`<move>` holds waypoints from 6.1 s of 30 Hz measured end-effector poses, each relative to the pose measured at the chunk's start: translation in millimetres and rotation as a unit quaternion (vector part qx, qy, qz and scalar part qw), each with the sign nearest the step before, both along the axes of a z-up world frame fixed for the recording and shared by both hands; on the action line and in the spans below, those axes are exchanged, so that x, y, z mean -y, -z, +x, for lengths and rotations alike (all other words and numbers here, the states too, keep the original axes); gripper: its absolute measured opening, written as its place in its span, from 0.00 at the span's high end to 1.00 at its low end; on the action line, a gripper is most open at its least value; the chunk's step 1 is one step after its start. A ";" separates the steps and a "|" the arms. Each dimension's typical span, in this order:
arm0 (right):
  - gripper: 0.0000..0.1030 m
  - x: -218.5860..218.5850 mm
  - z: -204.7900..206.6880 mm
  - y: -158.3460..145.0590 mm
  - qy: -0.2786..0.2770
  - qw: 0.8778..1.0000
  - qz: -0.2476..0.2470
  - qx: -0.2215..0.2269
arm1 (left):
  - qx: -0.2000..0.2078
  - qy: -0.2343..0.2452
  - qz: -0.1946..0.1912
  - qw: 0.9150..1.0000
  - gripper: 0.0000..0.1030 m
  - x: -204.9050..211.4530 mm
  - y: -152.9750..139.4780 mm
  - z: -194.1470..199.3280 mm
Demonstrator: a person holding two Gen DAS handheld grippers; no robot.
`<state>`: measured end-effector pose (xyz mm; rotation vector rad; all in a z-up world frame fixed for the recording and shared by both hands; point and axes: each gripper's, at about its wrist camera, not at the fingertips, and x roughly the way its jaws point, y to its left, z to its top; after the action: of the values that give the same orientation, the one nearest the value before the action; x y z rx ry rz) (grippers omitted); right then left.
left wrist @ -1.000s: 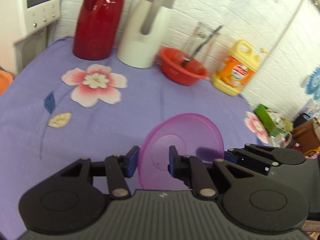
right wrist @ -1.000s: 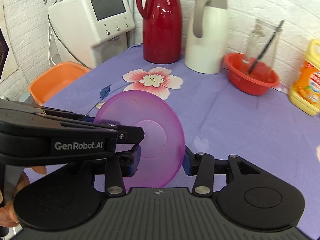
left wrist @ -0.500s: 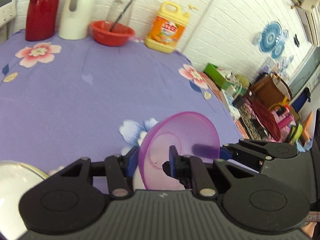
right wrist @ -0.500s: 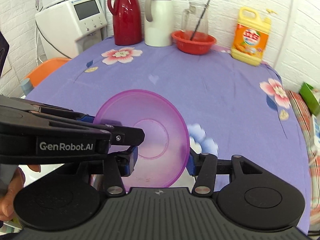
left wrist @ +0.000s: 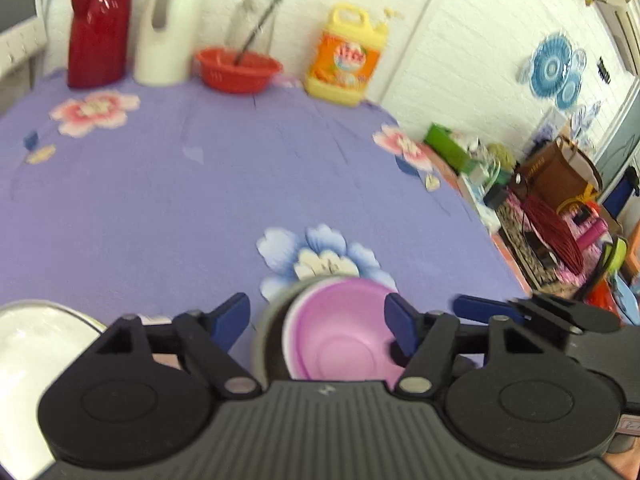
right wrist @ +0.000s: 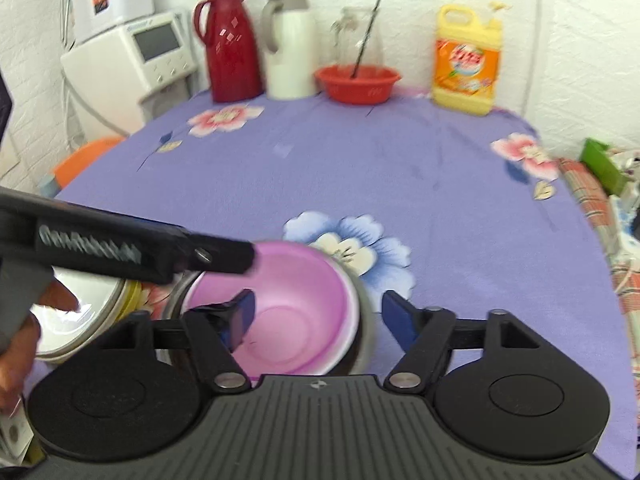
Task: Organize plates and bowls
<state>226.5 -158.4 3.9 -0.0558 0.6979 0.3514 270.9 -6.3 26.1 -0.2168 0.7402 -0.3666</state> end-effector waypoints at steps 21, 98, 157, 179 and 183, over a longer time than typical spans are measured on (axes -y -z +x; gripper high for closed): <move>0.00 16.6 -27.5 38.4 0.099 0.992 0.070 0.034 | 0.013 -0.055 0.011 0.998 0.24 -9.6 29.2 -10.9; 0.00 -132.1 -22.3 7.8 -0.063 0.993 0.102 0.023 | 0.011 -0.142 0.017 0.990 0.39 -115.2 14.6 -56.6; 0.00 -134.7 -32.4 17.3 -0.029 0.994 0.095 0.048 | 0.045 -0.206 0.041 0.977 0.14 -157.0 24.0 -80.2; 0.00 -60.1 -173.7 34.4 0.066 0.985 0.107 0.114 | 0.124 -0.154 0.072 0.978 0.11 -73.8 26.3 -234.7; 0.00 -56.4 -202.2 32.9 0.099 0.982 0.090 0.136 | 0.153 -0.147 0.070 0.975 0.11 -68.4 27.7 -273.2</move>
<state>24.3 -102.0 -29.0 0.1343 0.3945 0.2097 -2.3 62.1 -1.6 -0.1296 0.4190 -0.0623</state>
